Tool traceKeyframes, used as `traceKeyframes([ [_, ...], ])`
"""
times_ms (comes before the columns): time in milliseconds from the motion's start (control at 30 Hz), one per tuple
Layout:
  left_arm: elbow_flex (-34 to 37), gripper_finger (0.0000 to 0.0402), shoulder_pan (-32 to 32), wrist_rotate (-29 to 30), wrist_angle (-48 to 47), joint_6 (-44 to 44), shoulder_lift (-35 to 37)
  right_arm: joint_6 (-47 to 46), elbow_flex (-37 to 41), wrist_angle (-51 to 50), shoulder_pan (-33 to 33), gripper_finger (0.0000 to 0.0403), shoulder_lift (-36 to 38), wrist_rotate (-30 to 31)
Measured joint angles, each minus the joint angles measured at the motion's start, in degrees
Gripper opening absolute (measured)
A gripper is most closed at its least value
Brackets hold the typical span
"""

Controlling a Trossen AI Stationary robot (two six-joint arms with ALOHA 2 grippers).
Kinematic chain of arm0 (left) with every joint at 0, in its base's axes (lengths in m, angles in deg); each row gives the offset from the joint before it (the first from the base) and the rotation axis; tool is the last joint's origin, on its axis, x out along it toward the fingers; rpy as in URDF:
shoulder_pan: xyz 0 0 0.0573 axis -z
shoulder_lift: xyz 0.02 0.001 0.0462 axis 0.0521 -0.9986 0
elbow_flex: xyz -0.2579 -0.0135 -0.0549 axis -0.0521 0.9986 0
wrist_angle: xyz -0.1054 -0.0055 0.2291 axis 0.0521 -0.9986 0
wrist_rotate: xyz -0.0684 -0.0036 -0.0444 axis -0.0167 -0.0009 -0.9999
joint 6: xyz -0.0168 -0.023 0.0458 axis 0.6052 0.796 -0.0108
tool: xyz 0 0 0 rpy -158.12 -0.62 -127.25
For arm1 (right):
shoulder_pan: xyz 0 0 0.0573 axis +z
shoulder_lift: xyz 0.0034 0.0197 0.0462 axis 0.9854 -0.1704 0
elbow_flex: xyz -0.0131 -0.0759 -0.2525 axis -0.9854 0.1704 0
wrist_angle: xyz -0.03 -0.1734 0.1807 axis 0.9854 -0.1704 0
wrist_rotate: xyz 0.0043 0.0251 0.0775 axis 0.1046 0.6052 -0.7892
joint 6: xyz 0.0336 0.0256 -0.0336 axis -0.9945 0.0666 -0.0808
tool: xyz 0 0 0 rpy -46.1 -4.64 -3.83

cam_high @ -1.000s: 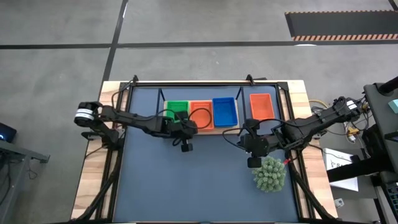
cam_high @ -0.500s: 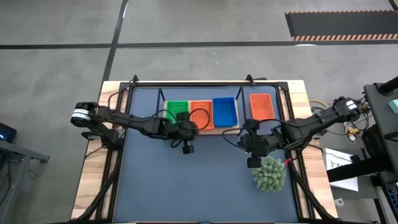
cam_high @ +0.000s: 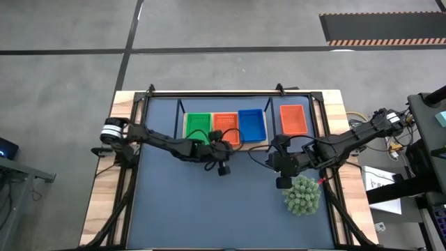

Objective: Stack baskets on shelf by color
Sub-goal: Adjust the basket on the shelf

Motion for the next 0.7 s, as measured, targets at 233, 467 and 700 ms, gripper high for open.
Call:
traceKeyframes([
  [233,-0.22,0.0000,-0.51,7.07,5.14,1.49,-2.28,-0.04,0.14,0.14,0.00,0.0013,0.00,0.02],
  [467,-0.13,0.0000,-2.01,8.12,6.26,1.46,-2.38,-0.07,0.14,0.44,0.00,0.0013,0.00,0.03],
  [700,-0.09,0.0000,-2.15,7.91,5.68,1.22,-1.76,-0.07,0.14,0.87,0.00,0.0013,0.00,0.04],
])
